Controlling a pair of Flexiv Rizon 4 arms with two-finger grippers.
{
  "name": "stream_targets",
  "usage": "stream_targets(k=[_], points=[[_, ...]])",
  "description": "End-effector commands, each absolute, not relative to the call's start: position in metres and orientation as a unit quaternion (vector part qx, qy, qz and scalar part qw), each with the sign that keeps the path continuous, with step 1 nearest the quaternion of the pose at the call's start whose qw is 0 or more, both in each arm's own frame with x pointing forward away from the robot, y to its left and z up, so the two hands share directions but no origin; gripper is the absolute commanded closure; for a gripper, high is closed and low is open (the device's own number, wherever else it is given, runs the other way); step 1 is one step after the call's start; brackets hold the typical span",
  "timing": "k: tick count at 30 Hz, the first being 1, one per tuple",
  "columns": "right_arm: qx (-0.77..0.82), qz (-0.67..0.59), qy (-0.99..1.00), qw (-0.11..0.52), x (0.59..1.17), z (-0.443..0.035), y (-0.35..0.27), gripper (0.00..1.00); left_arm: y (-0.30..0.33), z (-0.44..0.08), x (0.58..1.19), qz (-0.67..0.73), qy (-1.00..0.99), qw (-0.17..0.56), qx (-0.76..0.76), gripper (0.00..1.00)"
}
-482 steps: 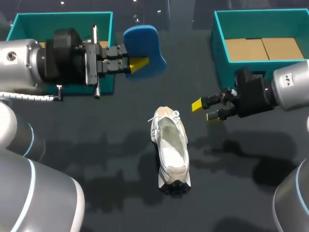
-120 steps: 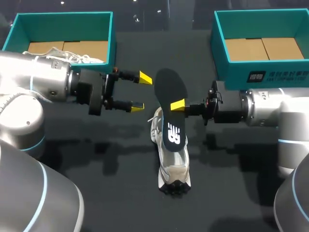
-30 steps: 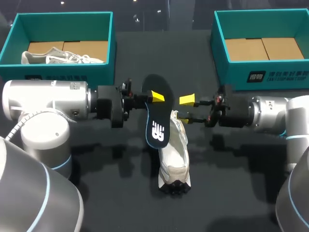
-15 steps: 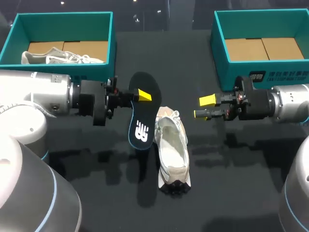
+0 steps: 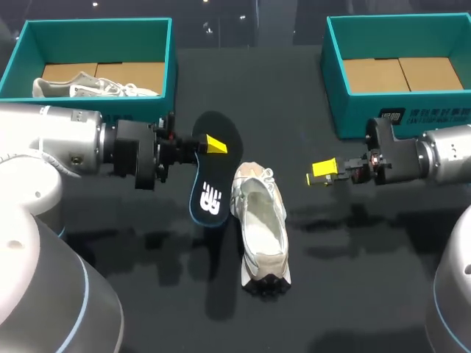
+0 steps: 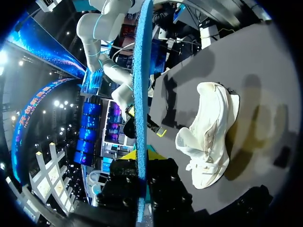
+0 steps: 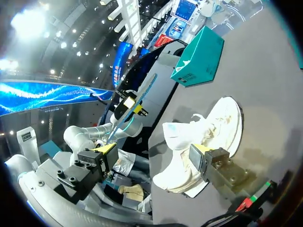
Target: Take the shoe out of the shoebox, open the shoe tongue, remove and reinsert the insole, then place the shoe into the shoebox
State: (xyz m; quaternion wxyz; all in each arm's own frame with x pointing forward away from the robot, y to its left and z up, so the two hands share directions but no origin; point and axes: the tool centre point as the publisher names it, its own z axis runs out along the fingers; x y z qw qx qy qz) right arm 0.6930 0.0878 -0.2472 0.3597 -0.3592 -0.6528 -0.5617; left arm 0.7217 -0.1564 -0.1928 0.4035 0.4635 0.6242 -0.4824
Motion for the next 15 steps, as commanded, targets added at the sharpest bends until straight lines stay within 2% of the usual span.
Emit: stream_targets(k=[1, 4, 8, 9, 15], points=[[-0.348, -0.548, -0.677, 0.347, 0.684, -0.247, 0.064, 0.00, -0.145, -0.181, 0.715, -0.489, 0.636, 0.383, 0.458, 1.00], [-0.327, -0.535, -0.710, 0.321, 0.680, -0.249, 0.061, 0.00, -0.142, -0.178, 0.707, -0.498, 0.639, 0.369, 0.456, 1.00], [-0.333, -0.492, -0.765, 0.250, 0.677, -0.259, 0.062, 0.00, -0.139, -0.173, 0.693, -0.522, 0.632, 0.342, 0.460, 1.00], [-0.361, -0.448, -0.781, 0.243, 0.679, -0.267, 0.065, 0.00, -0.139, -0.173, 0.693, -0.522, 0.632, 0.342, 0.460, 1.00], [-0.361, -0.448, -0.781, 0.243, 0.679, -0.267, 0.065, 0.00, -0.139, -0.173, 0.693, -0.522, 0.632, 0.342, 0.460, 1.00]])
